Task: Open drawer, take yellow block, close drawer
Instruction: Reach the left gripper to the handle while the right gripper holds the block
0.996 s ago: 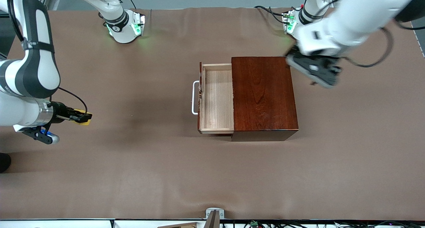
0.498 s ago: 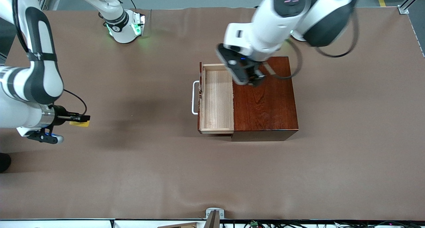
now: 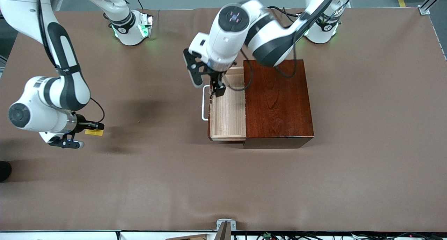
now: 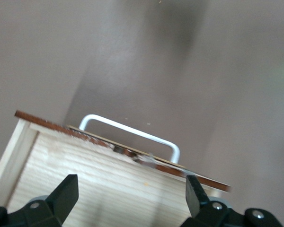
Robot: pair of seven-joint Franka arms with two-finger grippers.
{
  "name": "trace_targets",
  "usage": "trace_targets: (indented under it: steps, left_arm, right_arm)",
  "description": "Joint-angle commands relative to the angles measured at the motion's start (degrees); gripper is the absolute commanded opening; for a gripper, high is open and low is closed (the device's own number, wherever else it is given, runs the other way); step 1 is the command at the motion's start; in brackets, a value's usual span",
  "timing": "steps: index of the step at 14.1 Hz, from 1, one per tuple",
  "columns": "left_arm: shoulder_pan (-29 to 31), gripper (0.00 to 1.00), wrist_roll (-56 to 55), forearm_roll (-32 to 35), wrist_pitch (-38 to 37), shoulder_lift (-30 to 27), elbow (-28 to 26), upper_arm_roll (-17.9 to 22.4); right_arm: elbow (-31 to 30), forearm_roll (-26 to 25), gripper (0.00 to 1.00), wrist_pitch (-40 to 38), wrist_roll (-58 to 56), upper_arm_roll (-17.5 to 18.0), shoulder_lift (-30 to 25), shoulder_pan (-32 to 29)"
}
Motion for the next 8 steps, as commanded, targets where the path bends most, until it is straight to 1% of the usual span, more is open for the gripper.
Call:
trace_targets:
  steps: [1, 2, 4, 5, 6, 8]
  left_arm:
    - [-5.3, 1.0, 3.4, 4.3, 2.5, 4.4, 3.1, 3.7]
    - [-7.5, 1.0, 4.2, 4.5, 3.7, 5.4, 3.4, 5.5]
    - [-12.5, 1.0, 6.2, 4.5, 5.6, 6.5, 3.7, 10.9]
    - [-14.8, 1.0, 6.3, 4.5, 6.2, 6.7, 3.7, 13.8]
    - [-16.3, 1.0, 6.6, 4.5, 7.1, 7.5, 3.7, 15.8]
    - [-16.4, 1.0, 7.7, 4.5, 9.1, 9.0, 3.6, 16.5]
  right_arm:
    - [-6.1, -0.9, 0.1, 7.3, -1.9, 0.6, -1.5, -0.8]
    - [-8.5, -0.9, 0.11, 11.3, -2.9, 0.6, -1.5, -0.9]
    - [-12.4, -0.9, 0.12, 18.0, -3.1, 0.7, -1.4, -1.1]
    - [-12.7, -0.9, 0.12, 18.9, -3.1, 0.7, -1.3, -1.1]
    - [-12.6, -0.8, 0.13, 19.0, -3.1, 0.8, -0.8, -1.0]
    - [-12.5, -0.7, 0.15, 19.1, -3.1, 0.8, -0.6, -1.1]
